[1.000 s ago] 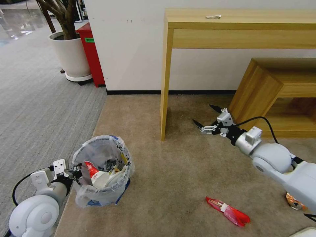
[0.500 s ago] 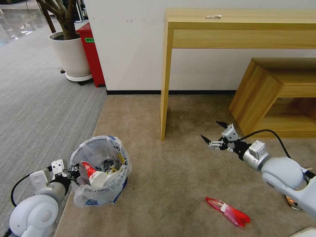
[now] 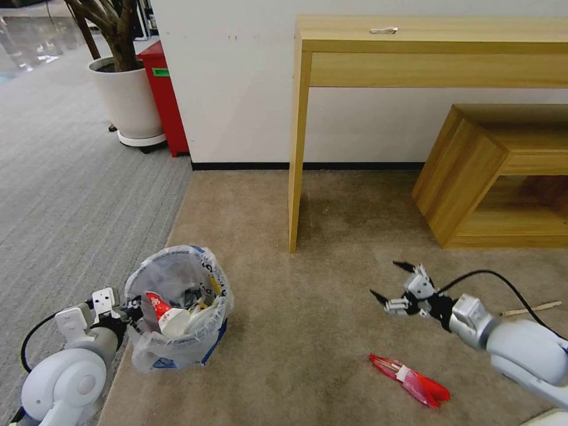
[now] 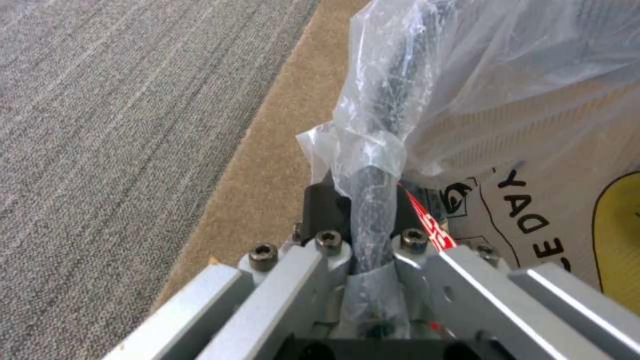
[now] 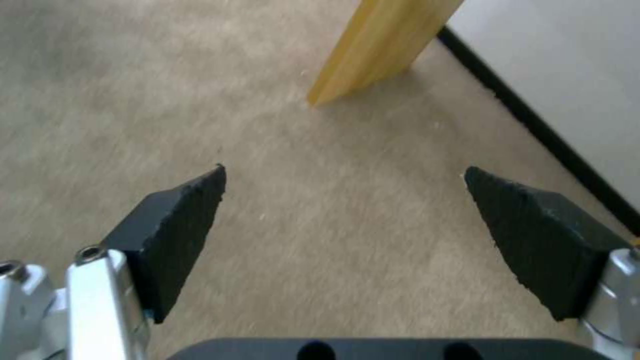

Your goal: Pick up the trash bin and place the garbage on the floor into it.

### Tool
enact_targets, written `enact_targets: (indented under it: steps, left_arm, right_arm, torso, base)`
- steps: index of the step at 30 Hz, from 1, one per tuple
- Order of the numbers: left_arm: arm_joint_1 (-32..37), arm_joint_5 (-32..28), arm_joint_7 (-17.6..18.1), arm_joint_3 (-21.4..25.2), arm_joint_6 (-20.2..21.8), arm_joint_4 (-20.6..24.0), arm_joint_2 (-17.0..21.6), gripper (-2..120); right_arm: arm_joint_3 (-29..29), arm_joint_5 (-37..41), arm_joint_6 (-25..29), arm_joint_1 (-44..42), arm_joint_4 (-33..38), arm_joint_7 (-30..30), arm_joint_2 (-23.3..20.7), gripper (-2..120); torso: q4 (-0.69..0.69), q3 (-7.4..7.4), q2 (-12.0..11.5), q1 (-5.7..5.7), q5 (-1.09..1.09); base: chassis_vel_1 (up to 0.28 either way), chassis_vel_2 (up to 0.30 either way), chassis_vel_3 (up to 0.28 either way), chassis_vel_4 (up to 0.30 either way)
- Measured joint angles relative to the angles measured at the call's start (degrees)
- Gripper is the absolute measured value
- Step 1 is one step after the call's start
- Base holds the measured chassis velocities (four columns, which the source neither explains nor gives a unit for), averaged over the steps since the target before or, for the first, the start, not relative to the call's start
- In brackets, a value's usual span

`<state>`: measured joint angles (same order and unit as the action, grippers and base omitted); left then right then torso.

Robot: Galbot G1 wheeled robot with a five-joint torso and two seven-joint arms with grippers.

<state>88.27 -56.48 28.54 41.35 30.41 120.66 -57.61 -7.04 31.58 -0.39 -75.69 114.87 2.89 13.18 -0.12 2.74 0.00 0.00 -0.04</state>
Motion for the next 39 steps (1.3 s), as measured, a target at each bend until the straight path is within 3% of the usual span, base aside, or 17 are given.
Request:
enact_targets:
  steps: [6, 10, 18, 29, 39]
  left_arm:
    - [-1.0, 0.8, -0.7, -0.2, -0.5, -1.4, -0.4, 0]
    - [-1.3, 0.8, -1.0, -0.4, -0.6, -2.0, -0.5, 0]
    - [-1.5, 1.1, -1.1, -0.7, -0.8, -2.6, -0.6, 0]
    - [-1.6, 1.4, -1.3, -0.7, -1.1, -3.0, -0.8, 0]
    - [-1.7, 2.2, -1.6, -0.8, -1.4, -3.3, -1.2, 0]
  right_arm:
    - [-7.1, -1.1, -1.2, -12.7, 1.6, 2.0, -5.0, 86]
    - [-9.2, -1.2, -3.2, -16.6, 1.9, 3.0, -6.1, 85]
    - [-9.6, -0.4, -11.3, -16.2, 2.9, 3.3, -6.8, 76]
    - [-9.2, 1.9, -23.0, -13.8, 4.7, 2.1, -7.4, 75]
    - [-7.6, 3.2, -28.8, -10.4, 4.6, -2.0, -7.1, 94]
  torso:
    - [-0.01, 0.0, 0.0, 0.0, -0.01]
    - [-0.01, 0.0, 0.0, 0.0, -0.01]
    - [0.0, 0.0, 0.0, 0.0, -0.01]
    - [0.0, 0.0, 0.0, 0.0, 0.0]
    - [0.0, 0.0, 0.0, 0.0, 0.0]
  base:
    - [0.0, 0.0, 0.0, 0.0]
    - [0.0, 0.0, 0.0, 0.0]
    - [0.0, 0.0, 0.0, 0.0]
    - [0.0, 0.0, 0.0, 0.0]
    - [0.0, 0.0, 0.0, 0.0]
